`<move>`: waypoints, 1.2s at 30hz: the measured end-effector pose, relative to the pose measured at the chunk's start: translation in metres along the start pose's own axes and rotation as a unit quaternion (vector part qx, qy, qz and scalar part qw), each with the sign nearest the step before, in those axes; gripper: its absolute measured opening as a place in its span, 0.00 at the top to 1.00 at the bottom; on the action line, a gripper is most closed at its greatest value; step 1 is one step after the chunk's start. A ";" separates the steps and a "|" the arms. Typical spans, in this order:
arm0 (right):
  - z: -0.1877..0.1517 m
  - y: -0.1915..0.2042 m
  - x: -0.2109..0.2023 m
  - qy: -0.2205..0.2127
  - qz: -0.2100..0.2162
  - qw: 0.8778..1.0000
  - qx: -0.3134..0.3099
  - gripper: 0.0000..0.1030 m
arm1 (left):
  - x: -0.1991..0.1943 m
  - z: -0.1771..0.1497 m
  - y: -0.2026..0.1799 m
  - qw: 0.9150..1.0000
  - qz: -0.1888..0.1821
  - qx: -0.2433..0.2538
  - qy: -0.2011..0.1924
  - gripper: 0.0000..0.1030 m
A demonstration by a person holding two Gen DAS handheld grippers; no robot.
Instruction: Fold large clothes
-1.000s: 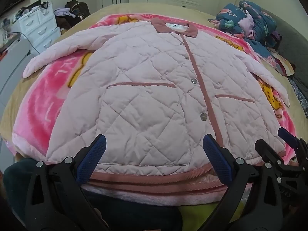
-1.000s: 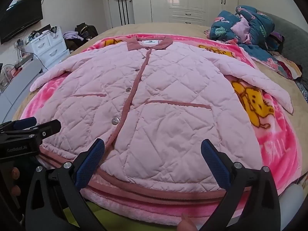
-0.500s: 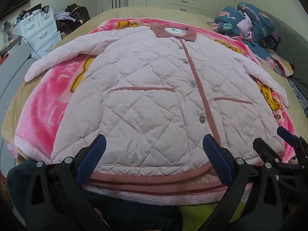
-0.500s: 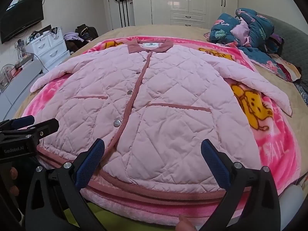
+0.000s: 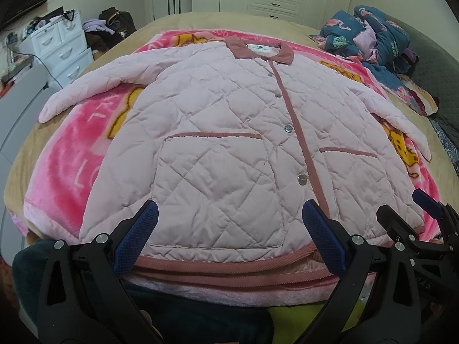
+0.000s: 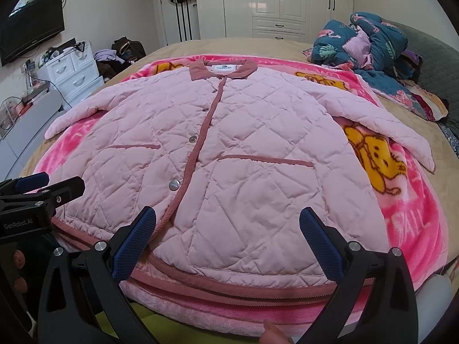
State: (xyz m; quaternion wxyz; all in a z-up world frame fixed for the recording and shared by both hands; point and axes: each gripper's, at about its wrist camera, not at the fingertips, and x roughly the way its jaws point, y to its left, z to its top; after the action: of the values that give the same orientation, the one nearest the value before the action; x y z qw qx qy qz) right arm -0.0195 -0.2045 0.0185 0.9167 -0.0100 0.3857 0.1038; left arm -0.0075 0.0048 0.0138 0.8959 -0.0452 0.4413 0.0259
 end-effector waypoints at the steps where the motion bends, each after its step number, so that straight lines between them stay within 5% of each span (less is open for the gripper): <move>1: 0.000 0.000 0.000 0.001 0.000 1.000 0.000 0.04 | 0.000 0.000 0.000 1.000 0.001 0.001 0.000 0.09; 36: -0.004 0.002 0.002 0.002 -0.004 1.000 0.006 0.04 | 0.000 0.000 0.001 1.000 0.000 -0.001 -0.001 0.09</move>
State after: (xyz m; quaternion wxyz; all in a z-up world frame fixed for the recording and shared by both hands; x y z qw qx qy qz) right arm -0.0212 -0.2027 0.0140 0.9164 -0.0064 0.3879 0.0981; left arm -0.0081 0.0057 0.0138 0.8961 -0.0457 0.4406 0.0263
